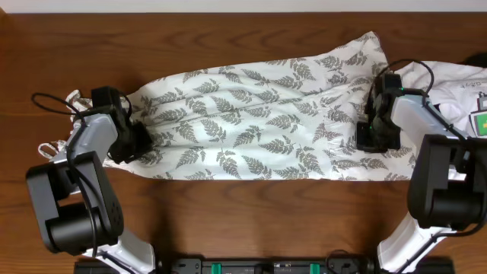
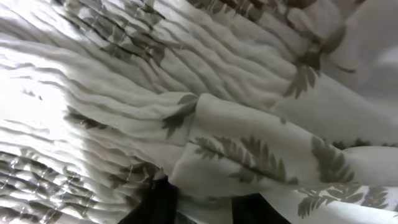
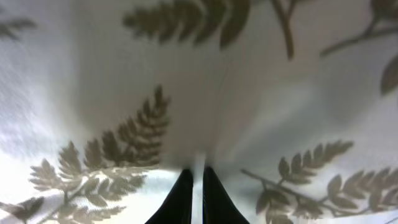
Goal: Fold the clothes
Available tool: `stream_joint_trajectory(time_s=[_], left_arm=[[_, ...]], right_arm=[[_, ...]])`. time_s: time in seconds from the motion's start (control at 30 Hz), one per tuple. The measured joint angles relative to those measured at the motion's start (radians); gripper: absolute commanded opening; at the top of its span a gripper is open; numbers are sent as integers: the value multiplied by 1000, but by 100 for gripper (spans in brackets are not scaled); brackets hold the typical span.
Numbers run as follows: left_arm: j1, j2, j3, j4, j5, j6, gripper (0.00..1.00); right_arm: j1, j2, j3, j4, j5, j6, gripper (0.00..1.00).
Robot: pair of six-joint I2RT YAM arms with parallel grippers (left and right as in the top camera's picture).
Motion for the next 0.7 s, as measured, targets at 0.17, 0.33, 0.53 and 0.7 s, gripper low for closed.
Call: stream_joint_trajectory(time_s=[0.17,0.33,0.53,0.7], left_arm=[[-3,7,8,-56,-56,0,36],[5,10,8,-76,-97,-16,38],[41,13,8,-99,-105,-33,54],[66,13,8,-106,-101,-34,71]], right_arm=[[0,-29,-48,1,-5,23,10],[0,-53,-90,0,-23,42,11],[0,-69,-121,-33,-43,92,6],[0,-75,-138,-48,-51,141,2]])
